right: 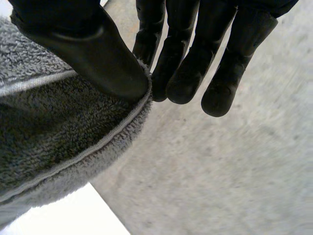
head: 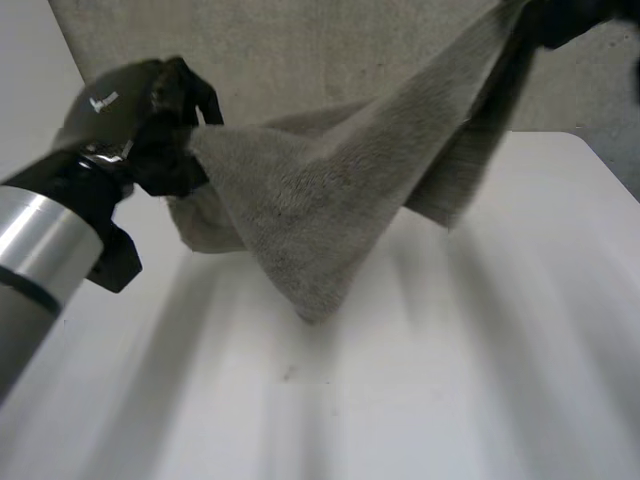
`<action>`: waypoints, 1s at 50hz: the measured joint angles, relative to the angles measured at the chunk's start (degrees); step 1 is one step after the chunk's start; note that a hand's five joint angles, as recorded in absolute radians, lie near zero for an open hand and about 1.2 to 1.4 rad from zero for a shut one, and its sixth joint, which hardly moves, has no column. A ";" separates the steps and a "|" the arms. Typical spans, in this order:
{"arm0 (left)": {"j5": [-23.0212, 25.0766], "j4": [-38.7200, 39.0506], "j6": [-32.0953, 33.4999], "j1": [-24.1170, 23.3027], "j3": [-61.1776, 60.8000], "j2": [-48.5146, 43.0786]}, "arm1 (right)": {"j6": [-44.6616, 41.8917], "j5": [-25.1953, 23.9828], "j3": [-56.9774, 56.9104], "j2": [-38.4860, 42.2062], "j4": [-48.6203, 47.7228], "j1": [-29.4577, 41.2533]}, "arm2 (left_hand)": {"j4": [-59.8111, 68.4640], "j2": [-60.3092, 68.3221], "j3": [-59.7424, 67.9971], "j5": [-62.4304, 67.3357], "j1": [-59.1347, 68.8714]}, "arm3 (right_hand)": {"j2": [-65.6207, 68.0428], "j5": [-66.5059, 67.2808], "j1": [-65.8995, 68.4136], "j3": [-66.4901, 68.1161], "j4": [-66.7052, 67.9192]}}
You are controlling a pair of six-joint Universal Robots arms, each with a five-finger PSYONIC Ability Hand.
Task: Fold the towel.
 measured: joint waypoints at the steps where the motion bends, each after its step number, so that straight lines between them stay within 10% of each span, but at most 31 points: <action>1: 1.18 -1.36 -1.85 0.26 0.42 0.96 | -1.08 -0.58 -0.74 -1.33 2.06 -0.40 | 0.00 0.00 0.00 -0.02 0.00 | 0.00 0.00 0.00 0.00 0.00; 11: 4.60 -5.18 -8.75 5.40 1.65 -6.07 | -4.48 -3.88 -4.24 2.98 12.87 0.29 | 0.02 0.00 0.00 -0.01 0.25 | 0.00 0.00 0.00 0.01 0.00; 23: 3.69 -4.82 -2.01 7.05 19.58 -42.09 | -11.66 1.37 -9.99 33.12 12.55 7.90 | -2.30 -1.81 -1.89 -0.02 0.24 | 0.00 0.00 0.00 0.00 0.00; 31: -0.16 -5.36 5.07 7.73 37.83 -55.83 | -8.59 7.42 -16.60 46.09 5.92 9.24 | -53.14 -53.30 -52.93 -49.81 -49.96 | 0.00 0.00 0.00 0.00 0.00; 50: -6.74 -0.86 6.20 -1.22 4.04 -22.56 | -6.25 8.04 8.07 28.29 -5.90 8.05 | -57.73 -57.30 -57.37 -54.78 -54.51 | 0.00 0.00 0.00 0.00 0.00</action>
